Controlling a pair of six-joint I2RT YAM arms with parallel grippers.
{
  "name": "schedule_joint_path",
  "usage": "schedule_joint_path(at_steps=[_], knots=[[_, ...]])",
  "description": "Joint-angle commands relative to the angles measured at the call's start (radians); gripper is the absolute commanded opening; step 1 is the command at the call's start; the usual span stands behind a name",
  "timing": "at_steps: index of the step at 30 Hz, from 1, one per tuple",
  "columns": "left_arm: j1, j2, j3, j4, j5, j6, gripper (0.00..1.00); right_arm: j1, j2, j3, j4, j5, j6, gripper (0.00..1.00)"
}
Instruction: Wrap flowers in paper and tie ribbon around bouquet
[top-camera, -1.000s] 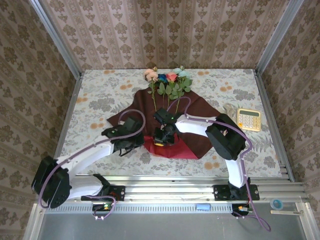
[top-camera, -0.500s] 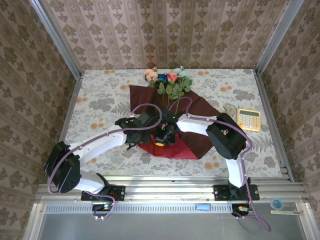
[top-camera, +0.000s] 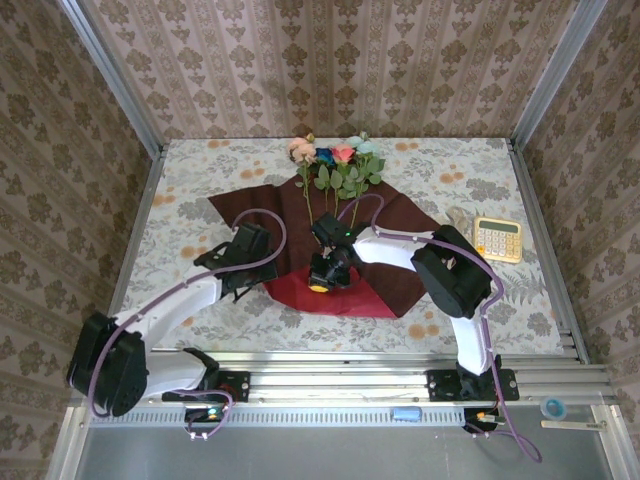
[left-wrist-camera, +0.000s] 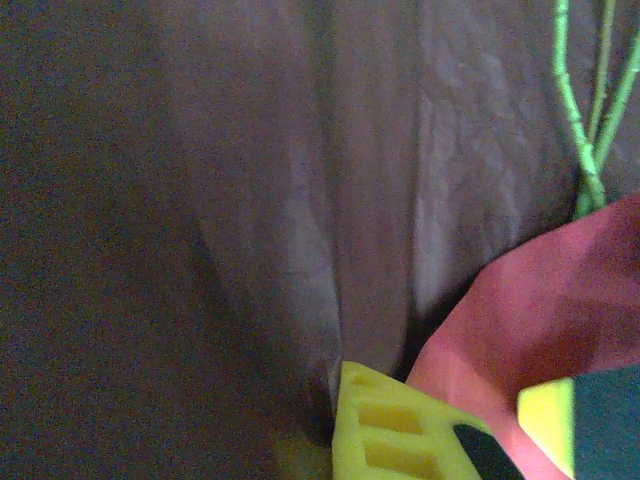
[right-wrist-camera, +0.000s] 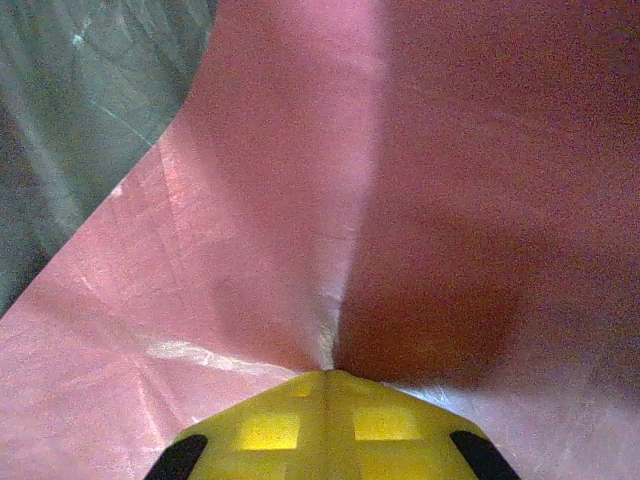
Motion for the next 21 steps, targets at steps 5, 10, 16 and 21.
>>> schedule_joint_path(at_steps=[5,10,16,21], knots=[[-0.016,-0.088,0.017,-0.027,0.032,0.017,0.0,-0.014,0.066,-0.001,-0.069,0.062,0.014,0.13],[-0.055,-0.02,0.063,-0.054,0.032,0.06,0.0,-0.014,0.043,0.007,-0.074,0.062,0.008,0.24],[-0.063,0.025,0.099,-0.067,0.017,0.089,0.0,-0.01,-0.023,0.035,-0.058,0.047,-0.009,0.17],[-0.071,0.033,0.118,-0.085,0.003,0.113,0.0,0.004,0.016,0.074,-0.027,0.014,0.013,0.09]])
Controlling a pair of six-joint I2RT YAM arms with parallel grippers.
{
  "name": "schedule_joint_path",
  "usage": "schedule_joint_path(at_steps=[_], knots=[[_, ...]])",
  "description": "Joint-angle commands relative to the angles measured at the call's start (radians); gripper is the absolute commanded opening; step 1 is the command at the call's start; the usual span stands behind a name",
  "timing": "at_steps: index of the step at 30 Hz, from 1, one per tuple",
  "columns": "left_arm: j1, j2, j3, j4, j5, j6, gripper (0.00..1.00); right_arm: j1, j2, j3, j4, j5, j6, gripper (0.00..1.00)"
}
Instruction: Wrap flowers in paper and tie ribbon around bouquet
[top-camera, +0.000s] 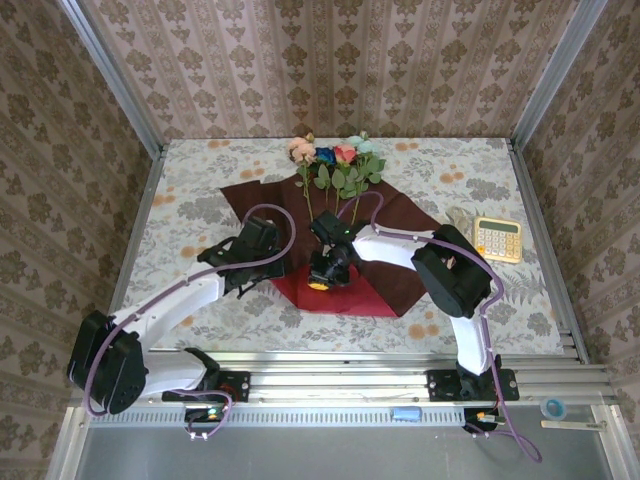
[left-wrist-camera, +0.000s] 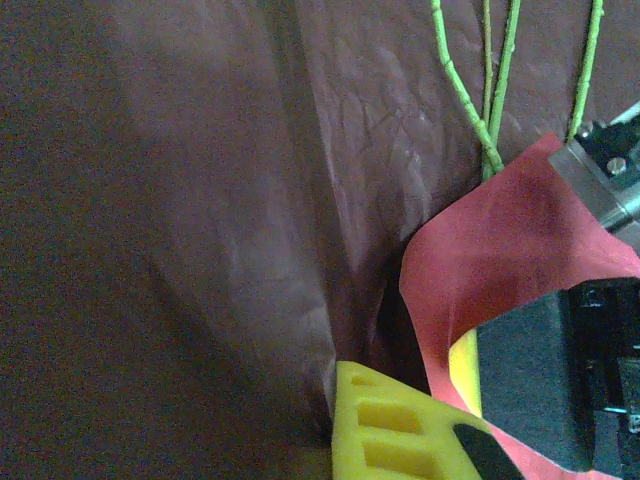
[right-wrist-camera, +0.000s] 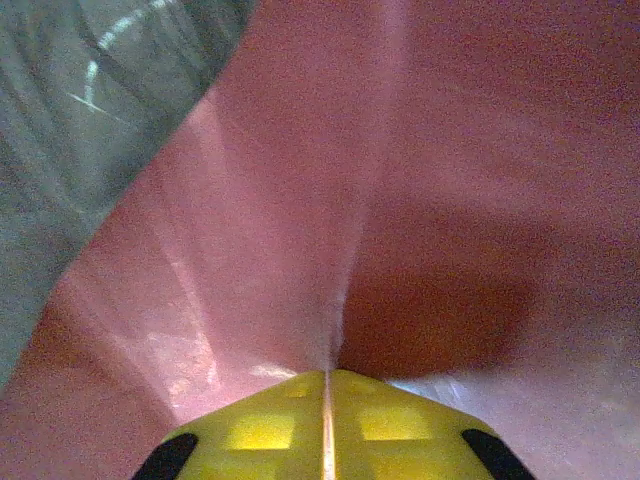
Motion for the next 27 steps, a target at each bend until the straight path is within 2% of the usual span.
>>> schedule_joint_path(at_steps=[1,6,10,14,17,22,27], knots=[[-0.01,0.004,0.036,-0.046,-0.016,0.043,0.0,0.007,0.028,0.05,0.001,0.004,0.021,0.08],[-0.019,0.008,0.046,-0.059,-0.017,0.063,0.0,0.008,0.087,0.097,0.019,-0.011,0.038,0.05],[-0.038,0.019,0.067,-0.052,-0.017,0.089,0.0,0.003,0.105,0.075,0.039,-0.016,0.053,0.05],[-0.068,0.067,0.113,-0.057,-0.026,0.133,0.01,-0.015,0.094,0.032,0.107,-0.073,0.069,0.08],[-0.087,0.114,0.15,-0.056,-0.028,0.17,0.03,-0.047,0.025,-0.002,0.161,-0.106,0.072,0.13],[-0.117,0.188,0.21,-0.058,-0.027,0.225,0.09,-0.124,-0.104,-0.085,0.232,-0.196,0.125,0.3],[-0.153,0.265,0.268,-0.054,-0.015,0.282,0.11,-0.204,-0.205,-0.217,0.264,-0.22,0.159,0.28]])
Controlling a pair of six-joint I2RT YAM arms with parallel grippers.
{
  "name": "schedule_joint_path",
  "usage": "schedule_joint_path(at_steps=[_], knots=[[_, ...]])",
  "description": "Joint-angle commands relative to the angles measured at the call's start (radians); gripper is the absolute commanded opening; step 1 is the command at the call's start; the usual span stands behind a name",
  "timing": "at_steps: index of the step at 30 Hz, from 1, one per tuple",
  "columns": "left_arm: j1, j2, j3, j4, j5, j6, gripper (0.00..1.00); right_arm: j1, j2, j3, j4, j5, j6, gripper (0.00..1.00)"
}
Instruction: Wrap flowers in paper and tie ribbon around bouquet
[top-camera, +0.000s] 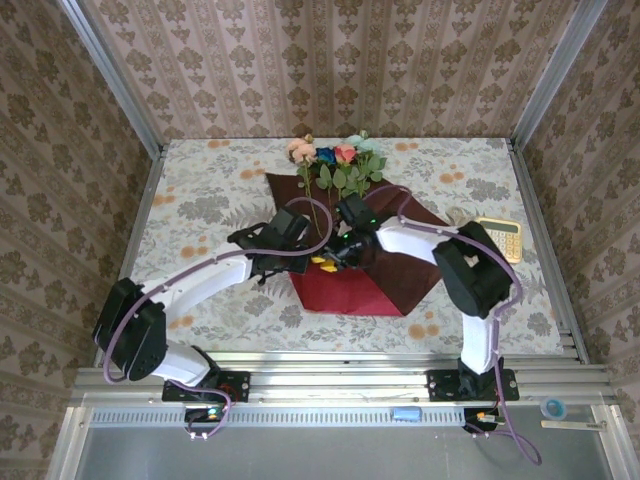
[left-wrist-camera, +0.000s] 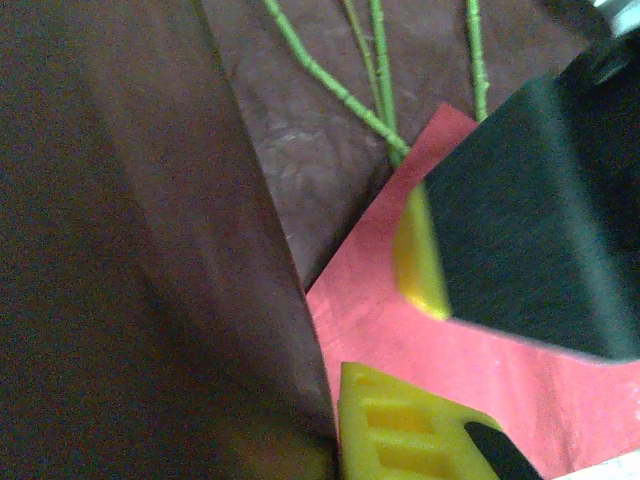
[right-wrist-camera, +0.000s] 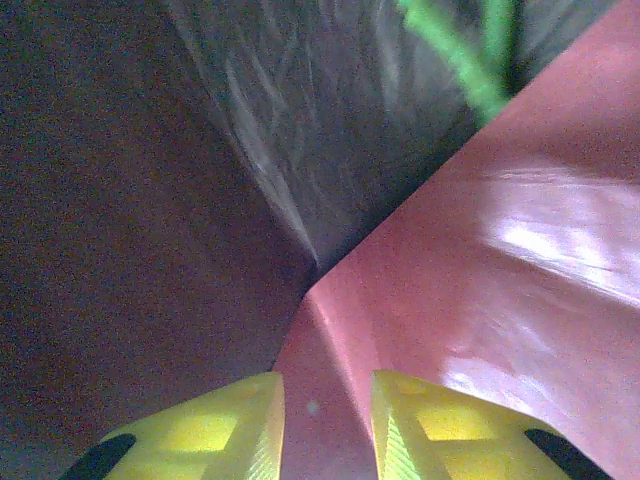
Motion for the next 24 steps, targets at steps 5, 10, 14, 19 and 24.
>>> schedule_joint_path(at_steps=[5,10,14,19,24], knots=[[-0.072,0.134,0.13,-0.033,-0.008,0.113,0.15,-0.112,-0.14,-0.17,0.003,-0.017,-0.003,0.24],[-0.114,0.244,0.193,-0.038,-0.005,0.136,0.21,-0.204,-0.203,-0.21,-0.054,0.024,-0.075,0.26],[-0.135,0.329,0.239,-0.037,-0.016,0.142,0.21,-0.276,-0.234,-0.176,-0.109,0.031,-0.141,0.32],[-0.157,0.41,0.292,-0.04,-0.021,0.142,0.33,-0.341,-0.283,-0.162,-0.122,0.047,-0.15,0.48],[-0.169,0.445,0.295,-0.032,-0.007,0.131,0.34,-0.342,-0.244,-0.147,-0.054,0.0,-0.102,0.59]])
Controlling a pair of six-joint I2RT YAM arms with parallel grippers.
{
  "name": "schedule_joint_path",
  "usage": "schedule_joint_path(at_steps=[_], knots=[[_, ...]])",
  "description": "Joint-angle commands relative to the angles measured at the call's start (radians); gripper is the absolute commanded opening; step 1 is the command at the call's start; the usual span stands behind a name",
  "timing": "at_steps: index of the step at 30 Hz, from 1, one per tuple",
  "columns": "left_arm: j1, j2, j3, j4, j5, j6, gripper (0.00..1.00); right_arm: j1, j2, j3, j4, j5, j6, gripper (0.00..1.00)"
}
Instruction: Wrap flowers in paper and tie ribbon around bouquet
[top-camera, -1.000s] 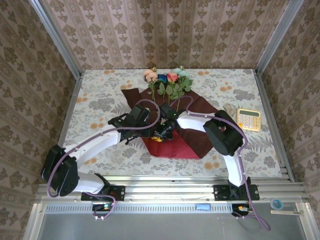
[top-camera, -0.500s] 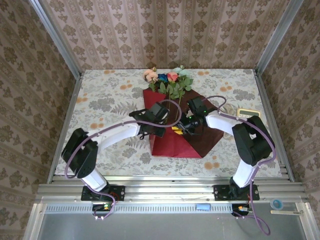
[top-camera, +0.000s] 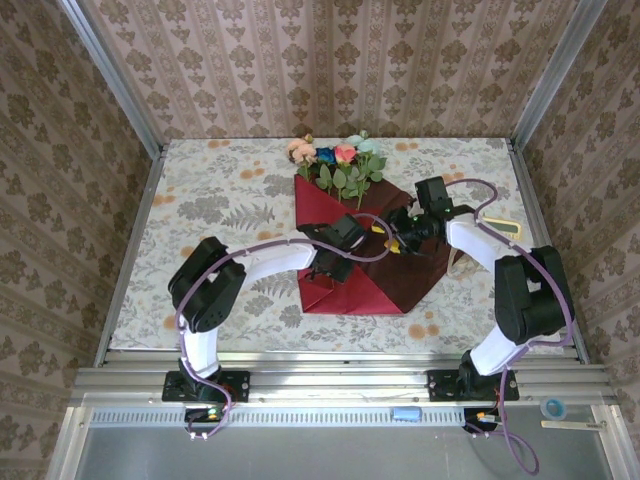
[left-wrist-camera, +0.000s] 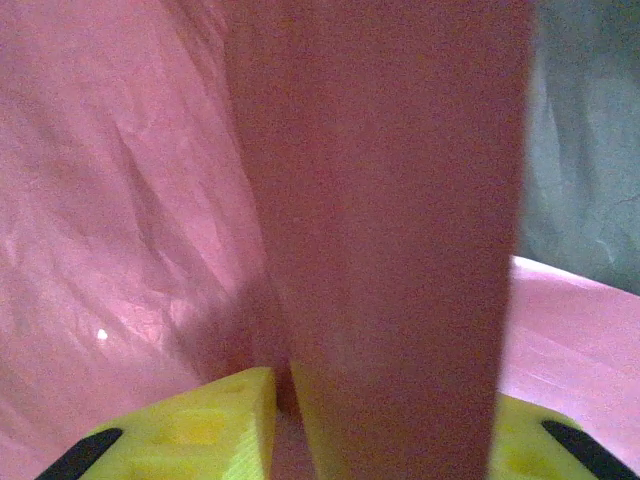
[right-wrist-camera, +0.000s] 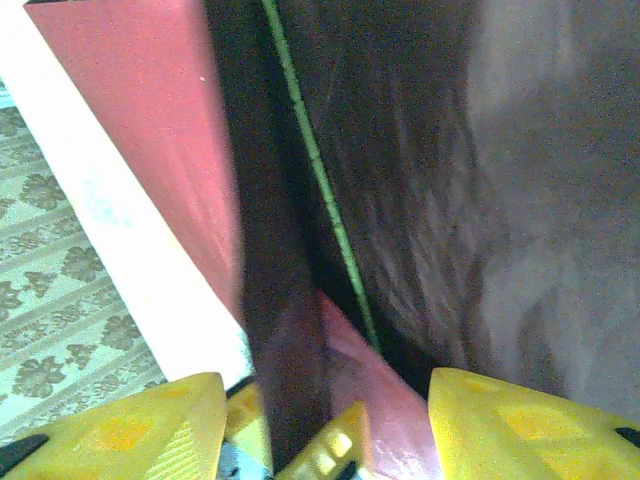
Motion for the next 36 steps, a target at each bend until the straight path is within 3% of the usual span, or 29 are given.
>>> schedule_joint_path(at_steps=[1,9,14,17,19,22,27,31,36], knots=[[-0.009,0.013,0.017,-0.008,0.004,0.0,0.34,0.016,0.023,0.028,0.041,-0.031,0.04,0.6],[-0.008,0.01,0.009,-0.002,0.009,-0.019,0.34,0.064,0.011,-0.023,0.11,0.003,0.138,0.65],[-0.009,0.003,0.009,-0.005,0.006,-0.029,0.34,0.115,0.106,-0.02,0.2,-0.034,0.209,0.56],[-0.008,-0.01,0.015,-0.018,-0.012,-0.031,0.36,0.159,0.172,0.028,0.18,-0.035,0.209,0.38],[-0.008,-0.043,0.023,-0.05,-0.066,-0.063,0.45,0.161,0.208,0.044,0.161,-0.029,0.2,0.16],[0.018,-0.151,-0.002,-0.08,-0.082,-0.145,0.62,0.133,0.226,0.088,0.07,0.017,0.123,0.0],[0.126,-0.372,-0.181,-0.011,0.09,-0.3,0.67,0.089,0.291,0.191,-0.029,-0.025,0.029,0.0],[0.248,-0.473,-0.421,0.225,0.327,-0.452,0.65,0.078,0.35,0.261,-0.078,-0.07,-0.018,0.0],[0.315,-0.482,-0.59,0.461,0.451,-0.577,0.64,0.063,0.394,0.304,-0.097,-0.106,-0.033,0.0]])
